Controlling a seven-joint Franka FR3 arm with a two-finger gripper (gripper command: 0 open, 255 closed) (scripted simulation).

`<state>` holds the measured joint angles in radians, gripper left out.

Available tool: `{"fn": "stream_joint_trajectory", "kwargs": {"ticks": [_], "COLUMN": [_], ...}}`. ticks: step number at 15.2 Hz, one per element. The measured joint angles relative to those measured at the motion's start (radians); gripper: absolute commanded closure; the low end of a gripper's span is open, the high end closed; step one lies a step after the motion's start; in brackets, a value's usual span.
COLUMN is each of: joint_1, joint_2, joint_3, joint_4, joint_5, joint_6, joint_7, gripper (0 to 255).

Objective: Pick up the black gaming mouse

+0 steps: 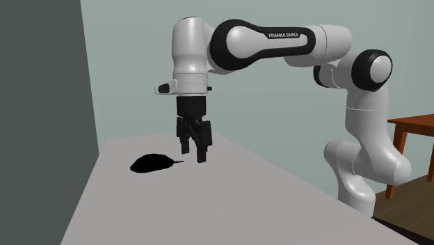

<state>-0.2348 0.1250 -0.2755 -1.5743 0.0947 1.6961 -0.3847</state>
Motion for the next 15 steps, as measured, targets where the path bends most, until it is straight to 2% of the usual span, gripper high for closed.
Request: {"fn": "stream_joint_trajectory", "kwargs": {"ticks": [4, 8, 9, 15], "joint_1": [-0.053, -0.130, -0.141, -0.136], "joint_2": [0.152, 0.336, 0.361, 0.351], "joint_3": [-0.023, -0.034, -0.033, -0.035], "joint_4": [0.205, 0.482, 0.516, 0.423], "joint_5": [0.053, 0.116, 0.124, 0.123], "joint_6": [-0.050, -0.140, -0.148, -0.066], "joint_7": [-0.031, -0.049, -0.051, -0.064], "gripper": [0, 0, 0, 0]}}
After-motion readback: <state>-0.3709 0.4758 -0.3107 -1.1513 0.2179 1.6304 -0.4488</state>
